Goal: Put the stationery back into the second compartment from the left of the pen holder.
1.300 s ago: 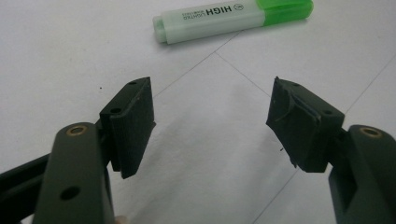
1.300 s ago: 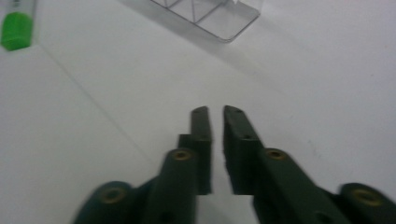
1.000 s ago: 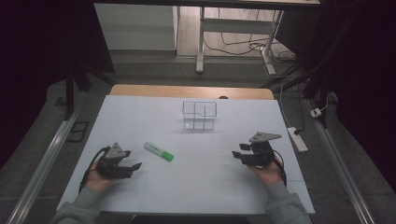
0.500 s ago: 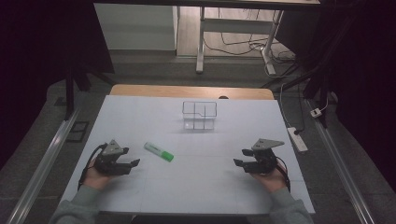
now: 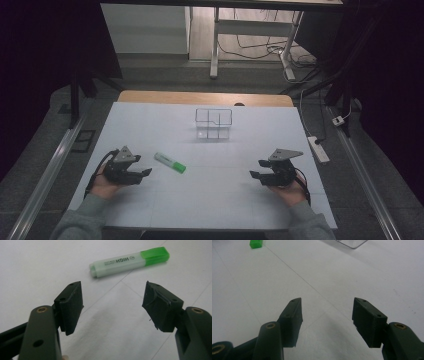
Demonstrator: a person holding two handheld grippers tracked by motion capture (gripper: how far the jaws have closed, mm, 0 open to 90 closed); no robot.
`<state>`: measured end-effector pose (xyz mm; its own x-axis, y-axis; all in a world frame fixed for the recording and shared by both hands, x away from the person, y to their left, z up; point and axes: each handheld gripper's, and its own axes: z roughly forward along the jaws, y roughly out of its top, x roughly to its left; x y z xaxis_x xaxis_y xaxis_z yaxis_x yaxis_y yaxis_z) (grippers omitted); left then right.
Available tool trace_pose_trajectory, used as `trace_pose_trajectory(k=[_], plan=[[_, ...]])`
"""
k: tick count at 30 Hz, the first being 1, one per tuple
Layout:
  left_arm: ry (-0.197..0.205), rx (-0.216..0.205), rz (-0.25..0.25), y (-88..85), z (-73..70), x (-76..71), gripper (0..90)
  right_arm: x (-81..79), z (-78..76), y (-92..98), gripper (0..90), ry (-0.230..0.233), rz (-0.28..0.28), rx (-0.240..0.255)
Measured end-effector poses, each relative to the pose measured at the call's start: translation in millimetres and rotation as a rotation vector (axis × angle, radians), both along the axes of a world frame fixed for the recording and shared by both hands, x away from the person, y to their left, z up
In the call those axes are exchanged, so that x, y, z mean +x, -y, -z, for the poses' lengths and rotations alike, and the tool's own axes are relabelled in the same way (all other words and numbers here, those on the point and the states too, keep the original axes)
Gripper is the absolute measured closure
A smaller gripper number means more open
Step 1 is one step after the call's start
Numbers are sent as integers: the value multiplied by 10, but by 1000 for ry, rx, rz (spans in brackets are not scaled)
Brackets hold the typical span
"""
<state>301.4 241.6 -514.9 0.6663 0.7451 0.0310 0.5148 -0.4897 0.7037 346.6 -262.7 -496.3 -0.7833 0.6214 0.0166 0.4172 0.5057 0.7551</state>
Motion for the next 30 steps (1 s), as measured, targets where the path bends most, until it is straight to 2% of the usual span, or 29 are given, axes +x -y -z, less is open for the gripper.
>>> trace_pose_trajectory(k=[7, 9, 22, 28, 30], plan=[[7, 29, 59, 70, -46, 34, 325, -2, 10, -14, 409, -2, -10, -8], [4, 49, 82, 93, -46, 65, 325, 0, 15, -19, 408, -7, -9, -11], [-2, 99, 153, 174, -77, 140, 319, 2, 36, -38, 404, -15, -18, -29], [-10, 118, 146, 154, -109, 272, 332, -1, 37, -43, 403, -16, -18, -30], [-17, 127, 116, 127, -114, 371, 349, -2, 38, -45, 403, -16, -17, -30]])
